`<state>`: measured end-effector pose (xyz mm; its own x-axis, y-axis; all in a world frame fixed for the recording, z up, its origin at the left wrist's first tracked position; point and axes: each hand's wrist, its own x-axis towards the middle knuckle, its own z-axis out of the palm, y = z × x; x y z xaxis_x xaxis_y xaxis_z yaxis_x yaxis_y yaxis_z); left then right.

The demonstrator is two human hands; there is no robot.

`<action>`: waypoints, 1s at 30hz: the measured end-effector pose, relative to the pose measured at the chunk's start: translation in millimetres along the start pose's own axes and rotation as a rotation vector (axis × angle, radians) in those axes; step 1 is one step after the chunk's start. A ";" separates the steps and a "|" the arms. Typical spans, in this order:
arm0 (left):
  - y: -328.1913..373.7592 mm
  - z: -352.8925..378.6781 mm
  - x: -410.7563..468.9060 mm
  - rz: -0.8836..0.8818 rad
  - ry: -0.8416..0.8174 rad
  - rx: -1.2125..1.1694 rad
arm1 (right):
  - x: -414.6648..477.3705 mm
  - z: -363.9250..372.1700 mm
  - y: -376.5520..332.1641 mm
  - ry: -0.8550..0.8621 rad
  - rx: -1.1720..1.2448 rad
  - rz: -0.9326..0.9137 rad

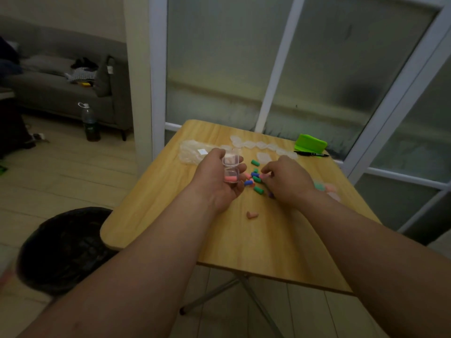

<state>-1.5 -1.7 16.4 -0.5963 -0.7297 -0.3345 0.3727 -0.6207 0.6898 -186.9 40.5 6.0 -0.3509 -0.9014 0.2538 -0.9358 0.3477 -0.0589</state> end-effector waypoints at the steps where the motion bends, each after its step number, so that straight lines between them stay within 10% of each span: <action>1: -0.1 -0.4 0.3 0.000 0.000 0.000 | 0.9 1.4 -1.3 -0.004 -0.024 -0.010; 19: -2.7 0.7 -4.4 -0.015 0.016 0.006 | 1.5 7.9 -8.9 0.010 -0.016 0.083; 30: -8.2 9.4 -7.9 -0.034 -0.056 0.039 | -56.9 -42.4 -31.4 0.260 0.455 -0.067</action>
<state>-6.5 11.8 19.4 -0.6474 -0.6903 -0.3229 0.3240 -0.6328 0.7033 -136.1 91.9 34.3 -0.3236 -0.8040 0.4989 -0.8966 0.0921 -0.4331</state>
